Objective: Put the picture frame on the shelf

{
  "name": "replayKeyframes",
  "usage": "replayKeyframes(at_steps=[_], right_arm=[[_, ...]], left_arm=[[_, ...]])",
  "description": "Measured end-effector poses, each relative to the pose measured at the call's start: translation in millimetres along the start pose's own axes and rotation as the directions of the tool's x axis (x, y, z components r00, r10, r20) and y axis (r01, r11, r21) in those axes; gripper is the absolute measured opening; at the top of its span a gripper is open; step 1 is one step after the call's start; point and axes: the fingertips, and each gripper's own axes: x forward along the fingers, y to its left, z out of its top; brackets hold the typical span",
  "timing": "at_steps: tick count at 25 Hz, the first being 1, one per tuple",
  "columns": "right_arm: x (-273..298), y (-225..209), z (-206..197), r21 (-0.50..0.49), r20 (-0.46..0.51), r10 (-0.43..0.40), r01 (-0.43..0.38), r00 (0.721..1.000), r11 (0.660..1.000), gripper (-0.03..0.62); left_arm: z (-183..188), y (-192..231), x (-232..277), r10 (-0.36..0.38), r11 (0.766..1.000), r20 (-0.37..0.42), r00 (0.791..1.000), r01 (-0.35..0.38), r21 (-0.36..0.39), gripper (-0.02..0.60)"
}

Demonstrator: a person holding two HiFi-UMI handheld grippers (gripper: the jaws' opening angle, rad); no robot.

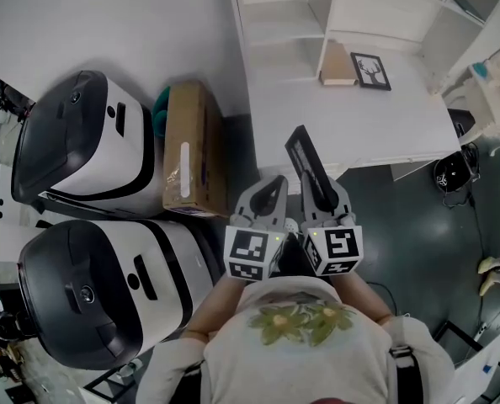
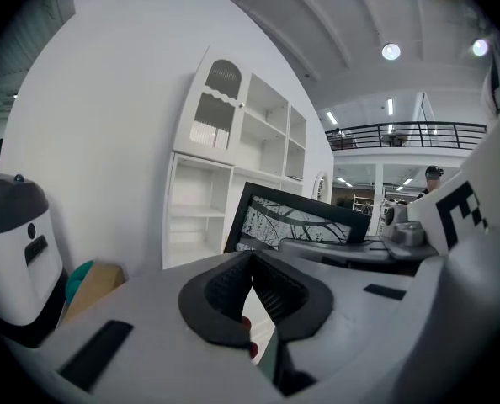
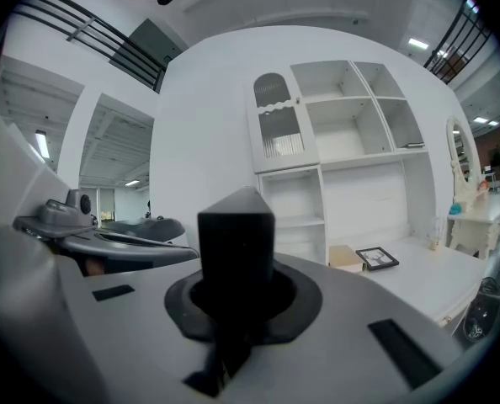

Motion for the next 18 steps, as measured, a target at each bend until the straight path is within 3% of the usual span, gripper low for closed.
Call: replayKeyframes(at_steps=[18], right_arm=[[124,-66,20,0.021,-0.003,0.071,-0.071,0.997,0.997,0.037]], left_arm=[[37,61,116,0.085,0.996,-0.011,0.996,-0.085,0.016,0.029]])
